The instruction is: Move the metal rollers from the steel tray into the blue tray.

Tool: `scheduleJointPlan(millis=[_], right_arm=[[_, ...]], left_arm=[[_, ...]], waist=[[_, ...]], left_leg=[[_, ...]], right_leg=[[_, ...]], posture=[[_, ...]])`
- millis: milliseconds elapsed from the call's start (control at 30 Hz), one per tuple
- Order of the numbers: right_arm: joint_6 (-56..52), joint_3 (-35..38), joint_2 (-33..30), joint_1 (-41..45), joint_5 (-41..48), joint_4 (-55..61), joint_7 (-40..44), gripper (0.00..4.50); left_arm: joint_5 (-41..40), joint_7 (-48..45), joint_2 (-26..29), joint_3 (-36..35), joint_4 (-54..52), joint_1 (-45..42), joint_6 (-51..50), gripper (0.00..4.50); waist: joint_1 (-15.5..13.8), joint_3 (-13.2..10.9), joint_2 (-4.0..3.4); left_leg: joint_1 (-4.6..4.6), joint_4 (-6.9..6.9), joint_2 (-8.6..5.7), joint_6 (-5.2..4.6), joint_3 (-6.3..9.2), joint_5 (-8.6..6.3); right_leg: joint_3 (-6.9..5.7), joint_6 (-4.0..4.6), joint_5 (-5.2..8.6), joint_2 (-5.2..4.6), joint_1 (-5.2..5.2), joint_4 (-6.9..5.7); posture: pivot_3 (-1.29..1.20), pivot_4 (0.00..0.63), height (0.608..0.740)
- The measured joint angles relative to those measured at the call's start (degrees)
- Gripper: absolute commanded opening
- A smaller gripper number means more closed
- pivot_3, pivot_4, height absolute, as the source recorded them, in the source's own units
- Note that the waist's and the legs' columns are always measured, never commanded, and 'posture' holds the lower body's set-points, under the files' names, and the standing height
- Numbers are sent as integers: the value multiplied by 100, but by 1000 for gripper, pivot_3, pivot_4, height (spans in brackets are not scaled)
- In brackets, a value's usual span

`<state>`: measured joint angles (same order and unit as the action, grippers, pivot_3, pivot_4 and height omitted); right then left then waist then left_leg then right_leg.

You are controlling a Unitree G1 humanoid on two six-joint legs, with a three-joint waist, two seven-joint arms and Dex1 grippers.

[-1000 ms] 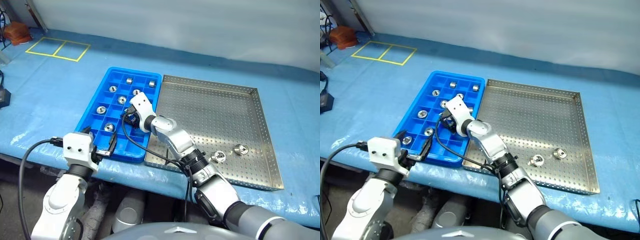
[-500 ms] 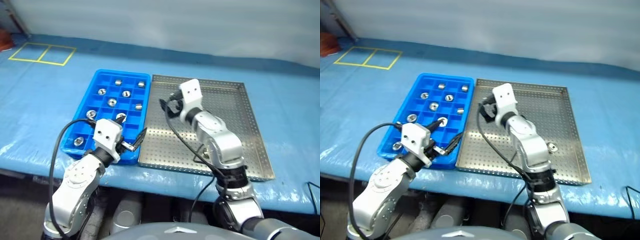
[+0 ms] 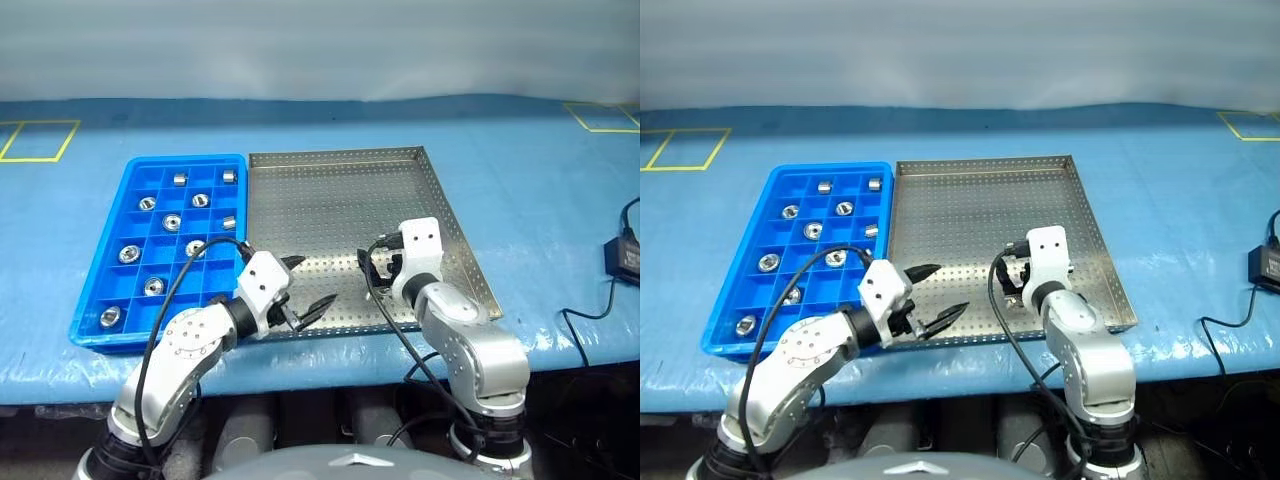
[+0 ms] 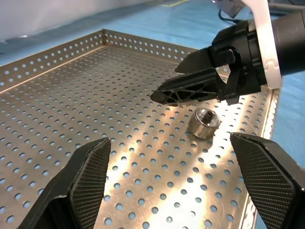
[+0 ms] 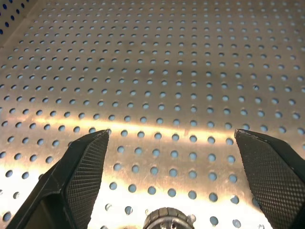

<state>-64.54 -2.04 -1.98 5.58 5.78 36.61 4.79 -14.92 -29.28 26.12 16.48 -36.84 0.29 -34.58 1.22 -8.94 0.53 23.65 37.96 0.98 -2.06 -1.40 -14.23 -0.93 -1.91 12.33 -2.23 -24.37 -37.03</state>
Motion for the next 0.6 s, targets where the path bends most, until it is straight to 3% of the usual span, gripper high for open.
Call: scheduleJointPlan(millis=[333,433,600], right_arm=[[-114,-149,-92,-376,37,-39,16,4465],[-231,-151,-162,-366,68,-32,30,3833],[-709,-204,-385,-222,182,205,137,2183]], left_arm=[[115,-68,-18,114,2,134,120,4371],[138,-42,-33,150,2,171,142,4371],[170,76,-100,153,2,281,161,4371]], waist=[[-23,0,1],[-46,0,1],[-69,0,2]], left_leg=[[2,2,-5,-5,-20,-1],[1,2,-3,-5,-20,-1],[2,3,-4,-5,-21,-1]], right_leg=[[21,-3,-3,-7,-8,3],[22,-2,-3,-5,-8,3],[22,-3,-4,-6,-8,3]], posture=[[17,150,740],[34,150,740],[79,150,740]])
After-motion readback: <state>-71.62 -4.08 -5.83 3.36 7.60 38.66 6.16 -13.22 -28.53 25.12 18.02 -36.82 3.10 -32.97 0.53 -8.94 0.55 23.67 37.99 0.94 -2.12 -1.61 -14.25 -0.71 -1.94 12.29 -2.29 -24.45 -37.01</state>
